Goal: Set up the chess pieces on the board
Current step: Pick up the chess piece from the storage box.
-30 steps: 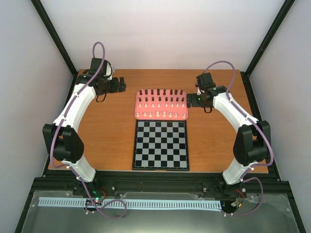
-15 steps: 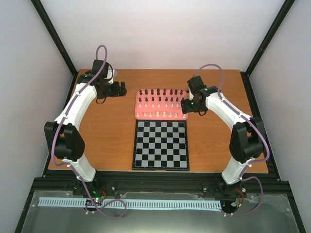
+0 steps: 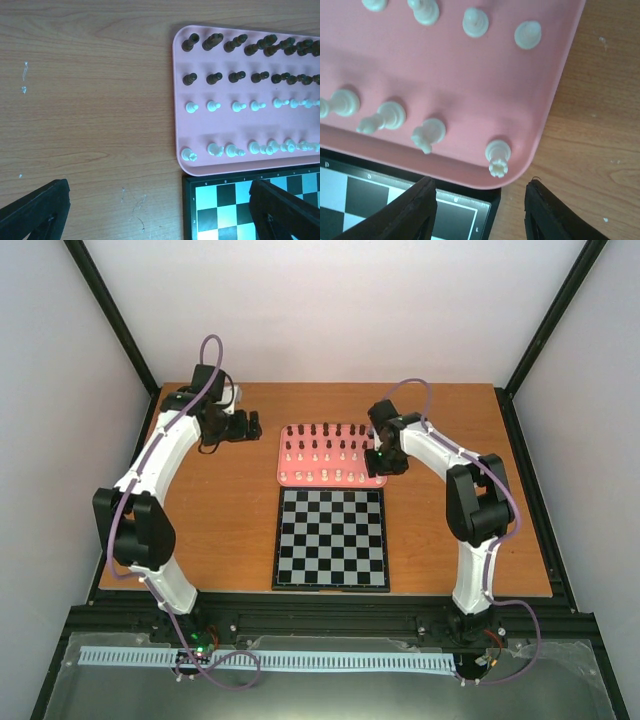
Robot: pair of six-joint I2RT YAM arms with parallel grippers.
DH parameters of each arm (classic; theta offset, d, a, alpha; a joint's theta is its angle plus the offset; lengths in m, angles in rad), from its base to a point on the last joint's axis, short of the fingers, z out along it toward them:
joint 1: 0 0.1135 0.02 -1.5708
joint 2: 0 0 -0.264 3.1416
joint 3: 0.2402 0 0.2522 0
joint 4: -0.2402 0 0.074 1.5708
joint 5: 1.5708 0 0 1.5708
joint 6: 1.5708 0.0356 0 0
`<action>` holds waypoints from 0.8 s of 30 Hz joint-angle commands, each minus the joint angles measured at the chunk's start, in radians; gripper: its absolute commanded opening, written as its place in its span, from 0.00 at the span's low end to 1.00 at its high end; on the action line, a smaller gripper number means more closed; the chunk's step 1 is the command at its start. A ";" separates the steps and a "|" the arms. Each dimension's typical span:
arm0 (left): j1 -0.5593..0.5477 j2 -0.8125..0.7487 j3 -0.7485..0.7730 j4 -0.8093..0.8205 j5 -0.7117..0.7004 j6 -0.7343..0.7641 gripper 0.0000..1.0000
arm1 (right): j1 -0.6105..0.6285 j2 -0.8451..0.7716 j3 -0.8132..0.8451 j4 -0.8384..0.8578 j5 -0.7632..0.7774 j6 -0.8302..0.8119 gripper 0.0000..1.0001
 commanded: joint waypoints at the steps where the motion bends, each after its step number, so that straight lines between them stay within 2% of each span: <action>1: 0.000 0.033 0.047 -0.024 -0.009 0.012 1.00 | 0.005 0.041 0.079 -0.044 -0.009 0.021 0.47; 3: 0.001 0.041 0.050 -0.025 -0.012 0.011 1.00 | 0.004 0.057 0.097 -0.050 -0.002 0.028 0.43; 10: 0.000 0.067 0.050 -0.030 -0.026 0.011 1.00 | 0.005 0.076 0.114 -0.072 0.013 0.029 0.39; 24: 0.001 0.097 0.076 -0.036 -0.032 0.005 1.00 | 0.004 0.061 0.084 -0.057 0.048 0.042 0.42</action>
